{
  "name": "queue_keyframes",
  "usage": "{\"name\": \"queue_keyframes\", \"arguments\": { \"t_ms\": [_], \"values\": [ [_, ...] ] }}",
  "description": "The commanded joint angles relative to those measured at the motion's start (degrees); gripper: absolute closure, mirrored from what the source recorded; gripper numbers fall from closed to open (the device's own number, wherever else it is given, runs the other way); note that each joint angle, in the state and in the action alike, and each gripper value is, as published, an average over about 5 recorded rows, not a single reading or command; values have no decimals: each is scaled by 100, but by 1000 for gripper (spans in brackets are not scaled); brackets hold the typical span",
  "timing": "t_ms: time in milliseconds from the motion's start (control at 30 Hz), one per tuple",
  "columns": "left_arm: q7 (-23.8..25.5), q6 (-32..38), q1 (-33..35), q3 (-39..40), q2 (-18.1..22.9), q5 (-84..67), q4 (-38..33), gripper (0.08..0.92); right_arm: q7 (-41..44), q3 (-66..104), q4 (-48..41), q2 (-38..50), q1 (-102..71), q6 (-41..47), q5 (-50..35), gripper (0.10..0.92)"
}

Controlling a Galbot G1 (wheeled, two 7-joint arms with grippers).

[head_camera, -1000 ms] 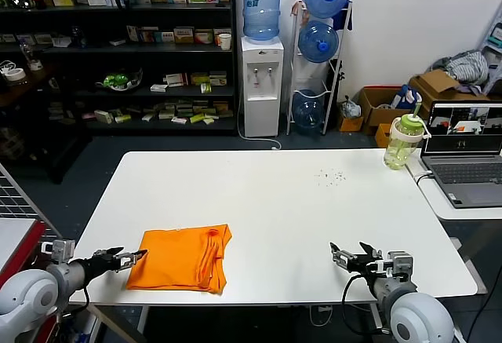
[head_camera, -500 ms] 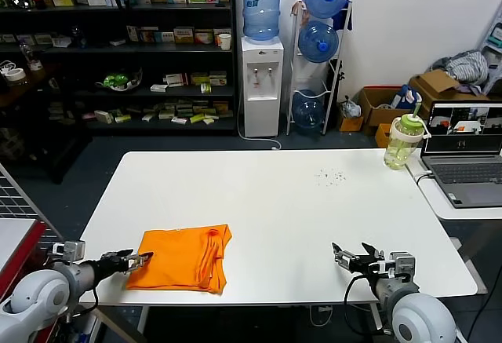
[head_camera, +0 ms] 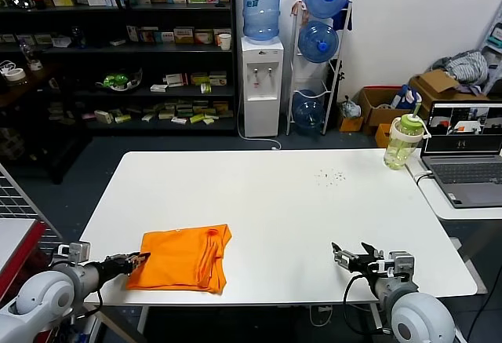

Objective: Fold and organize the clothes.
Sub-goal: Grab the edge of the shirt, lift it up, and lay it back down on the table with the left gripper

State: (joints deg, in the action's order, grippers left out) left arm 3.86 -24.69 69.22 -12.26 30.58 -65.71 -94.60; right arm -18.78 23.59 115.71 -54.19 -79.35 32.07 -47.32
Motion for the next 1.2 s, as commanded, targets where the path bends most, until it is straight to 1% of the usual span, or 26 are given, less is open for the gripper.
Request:
{"name": "queue_keyframes", "arguments": {
  "t_ms": [33,133,200,300,433,533,633,700,767,900,1000,1100,1200],
  "values": [
    [-59,-7,43,-38,-1,-31,-131,770,-4,-4,-6,-8,5,-5,-1,203],
    [-182,4,124,-175,5,-63,-302,849,-4,-7,-8,-12,7,-10,1,203],
    [-296,14,188,-287,-3,-67,-472,876,-5,-7,-8,-10,11,-15,2,203],
    [-533,57,297,-467,-38,-31,-833,881,-2,-1,3,-11,29,-26,7,203],
    [-1009,257,484,-750,-4,415,-1366,881,54,20,42,-27,75,-95,124,203],
    [-1355,420,707,-1119,193,1169,-1722,881,123,48,114,-31,93,-169,258,203],
    [-1730,451,985,-1617,522,1740,-2058,881,193,97,191,-25,92,-236,384,203],
    [-1920,460,1215,-1926,726,2022,-2230,881,231,134,225,-17,89,-277,445,203],
    [-2009,484,1504,-2193,924,2372,-2326,881,258,174,246,-9,83,-309,471,203],
    [-2083,583,2074,-2669,1257,2816,-2235,881,292,218,250,8,69,-353,490,203],
    [-2039,730,2338,-3012,1342,2994,-1908,881,308,214,230,21,68,-367,492,203],
    [-1939,894,2538,-3326,1213,3036,-1536,881,312,184,208,19,96,-368,490,203],
    [-1825,1040,2693,-3589,960,2974,-1208,881,313,134,185,1,141,-370,496,203]
  ]
}}
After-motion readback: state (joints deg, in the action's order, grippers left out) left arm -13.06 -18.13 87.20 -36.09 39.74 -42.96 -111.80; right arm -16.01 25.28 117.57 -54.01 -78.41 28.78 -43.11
